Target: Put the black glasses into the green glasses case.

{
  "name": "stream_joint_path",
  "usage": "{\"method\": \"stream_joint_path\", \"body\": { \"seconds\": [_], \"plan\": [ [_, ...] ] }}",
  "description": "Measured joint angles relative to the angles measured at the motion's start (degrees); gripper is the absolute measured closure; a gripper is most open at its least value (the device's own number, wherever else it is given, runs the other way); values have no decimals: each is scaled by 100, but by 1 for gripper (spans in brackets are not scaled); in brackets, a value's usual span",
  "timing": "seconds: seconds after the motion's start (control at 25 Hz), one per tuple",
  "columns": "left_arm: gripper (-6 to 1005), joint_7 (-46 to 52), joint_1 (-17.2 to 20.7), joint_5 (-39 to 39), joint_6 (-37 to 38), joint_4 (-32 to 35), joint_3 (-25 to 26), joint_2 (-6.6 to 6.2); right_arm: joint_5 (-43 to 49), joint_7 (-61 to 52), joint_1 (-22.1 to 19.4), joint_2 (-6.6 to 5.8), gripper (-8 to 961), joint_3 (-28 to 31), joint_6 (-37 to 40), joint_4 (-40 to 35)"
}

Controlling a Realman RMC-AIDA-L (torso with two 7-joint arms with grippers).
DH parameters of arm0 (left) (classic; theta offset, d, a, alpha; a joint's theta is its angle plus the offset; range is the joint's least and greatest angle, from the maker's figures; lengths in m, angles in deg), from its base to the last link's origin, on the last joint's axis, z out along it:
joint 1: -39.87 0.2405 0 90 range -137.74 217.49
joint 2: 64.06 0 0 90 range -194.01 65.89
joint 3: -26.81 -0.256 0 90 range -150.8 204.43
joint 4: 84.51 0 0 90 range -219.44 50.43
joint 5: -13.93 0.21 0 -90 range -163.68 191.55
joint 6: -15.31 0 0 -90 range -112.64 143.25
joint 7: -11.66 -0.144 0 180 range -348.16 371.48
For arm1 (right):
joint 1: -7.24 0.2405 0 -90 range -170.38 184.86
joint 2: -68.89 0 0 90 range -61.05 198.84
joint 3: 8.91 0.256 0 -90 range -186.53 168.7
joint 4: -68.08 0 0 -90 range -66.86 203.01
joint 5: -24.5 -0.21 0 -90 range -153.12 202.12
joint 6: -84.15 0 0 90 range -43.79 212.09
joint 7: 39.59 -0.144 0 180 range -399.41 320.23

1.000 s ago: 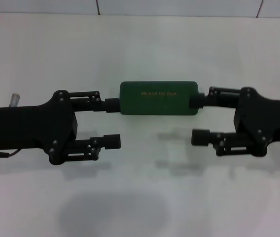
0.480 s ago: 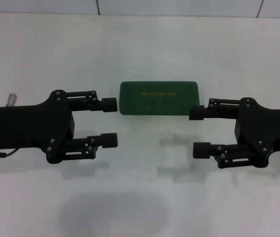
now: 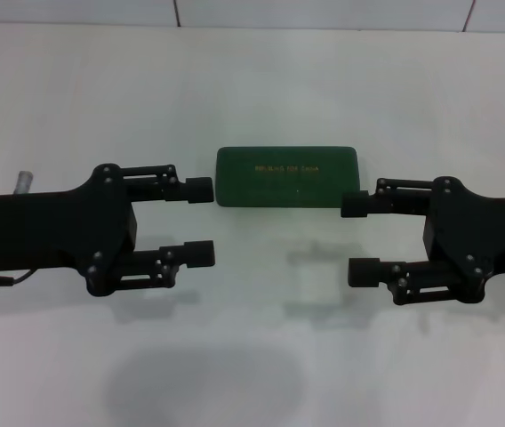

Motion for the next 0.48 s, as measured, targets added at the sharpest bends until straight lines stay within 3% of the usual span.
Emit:
{"method": "stream_joint_path", "body": {
  "seconds": [0.48],
  "plan": [
    [363, -33, 42, -10, -28, -18, 0, 35, -1, 33, 1, 6, 202, 0, 1, 50]
  ]
}}
